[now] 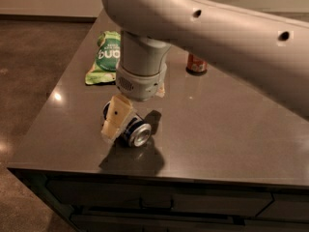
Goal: Place pepsi can upright
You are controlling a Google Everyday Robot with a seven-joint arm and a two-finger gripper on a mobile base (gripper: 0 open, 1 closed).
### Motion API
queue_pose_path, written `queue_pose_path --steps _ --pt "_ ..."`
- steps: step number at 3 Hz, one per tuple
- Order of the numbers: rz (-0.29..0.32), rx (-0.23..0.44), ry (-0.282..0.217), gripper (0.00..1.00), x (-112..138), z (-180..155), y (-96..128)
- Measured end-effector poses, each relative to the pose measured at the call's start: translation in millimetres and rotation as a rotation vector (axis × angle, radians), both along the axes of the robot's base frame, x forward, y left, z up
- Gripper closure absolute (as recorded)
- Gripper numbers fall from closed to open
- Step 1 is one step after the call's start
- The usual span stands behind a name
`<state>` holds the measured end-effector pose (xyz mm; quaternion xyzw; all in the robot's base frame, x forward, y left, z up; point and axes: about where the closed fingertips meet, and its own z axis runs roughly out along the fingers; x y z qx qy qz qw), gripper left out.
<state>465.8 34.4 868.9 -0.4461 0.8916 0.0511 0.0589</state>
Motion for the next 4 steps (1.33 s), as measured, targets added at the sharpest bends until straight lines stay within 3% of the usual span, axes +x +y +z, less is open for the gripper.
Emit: queue_pose_path --steps 3,4 --pt "0.013 -0.024 0.037 0.0 16.3 -18.3 35.4" --pt "0.02 -0.022 0.037 0.16 20.3 -17.1 40.7"
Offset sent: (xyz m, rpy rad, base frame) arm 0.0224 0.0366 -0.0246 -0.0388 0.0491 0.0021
